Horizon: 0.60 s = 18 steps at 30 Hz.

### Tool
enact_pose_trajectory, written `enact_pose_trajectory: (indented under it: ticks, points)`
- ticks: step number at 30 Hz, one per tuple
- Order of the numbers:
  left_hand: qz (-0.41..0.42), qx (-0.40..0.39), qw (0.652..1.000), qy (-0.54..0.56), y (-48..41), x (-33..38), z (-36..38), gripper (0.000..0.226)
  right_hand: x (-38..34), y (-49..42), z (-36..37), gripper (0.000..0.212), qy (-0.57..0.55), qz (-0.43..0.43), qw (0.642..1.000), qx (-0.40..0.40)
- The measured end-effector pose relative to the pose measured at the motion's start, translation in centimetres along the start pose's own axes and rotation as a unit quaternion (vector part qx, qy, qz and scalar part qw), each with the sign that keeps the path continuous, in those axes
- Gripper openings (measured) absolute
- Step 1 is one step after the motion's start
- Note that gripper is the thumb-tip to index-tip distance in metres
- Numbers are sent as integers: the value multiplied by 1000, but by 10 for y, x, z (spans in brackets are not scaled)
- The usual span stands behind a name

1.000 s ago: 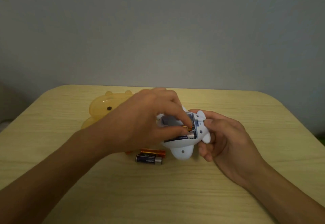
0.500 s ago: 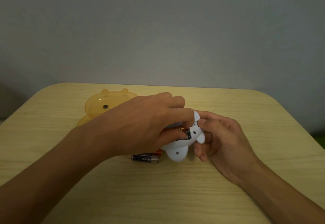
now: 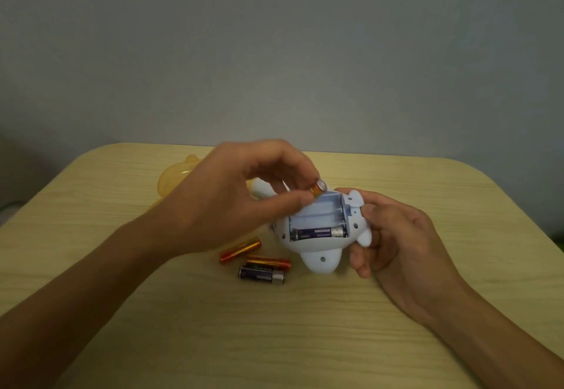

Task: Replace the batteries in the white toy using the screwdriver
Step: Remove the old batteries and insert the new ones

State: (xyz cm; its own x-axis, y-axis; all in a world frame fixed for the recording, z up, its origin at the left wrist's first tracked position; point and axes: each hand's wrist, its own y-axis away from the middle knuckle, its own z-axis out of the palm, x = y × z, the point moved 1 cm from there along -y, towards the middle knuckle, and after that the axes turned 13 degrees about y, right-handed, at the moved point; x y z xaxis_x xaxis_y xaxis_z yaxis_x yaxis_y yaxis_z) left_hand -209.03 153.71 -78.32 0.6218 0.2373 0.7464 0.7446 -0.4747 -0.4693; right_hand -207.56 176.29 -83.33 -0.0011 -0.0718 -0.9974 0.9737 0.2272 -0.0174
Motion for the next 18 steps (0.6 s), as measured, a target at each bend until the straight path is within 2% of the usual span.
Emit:
enact_pose_trajectory:
  ticks: [2, 5, 11, 14, 18]
  points:
    - [-19, 30, 999, 25, 5, -1, -16, 23, -1, 0, 1, 29, 1, 0, 1000, 5]
    - [-66, 46, 997, 13, 20, -7, -46, 28, -1, 0, 2, 37, -1, 6, 1000, 16]
    - [-137, 49, 987, -66, 49, -18, -84, 27, 2, -2, 3, 39, -5, 1, 1000, 30]
    - [-161, 38, 980, -111, 55, -25, -91, 22, 3, -2, 4, 35, -12, 1, 999, 37]
    - [-179, -21, 960, -215, 58, -40, -92, 18, 2, -1, 5, 35, -12, 3, 999, 38]
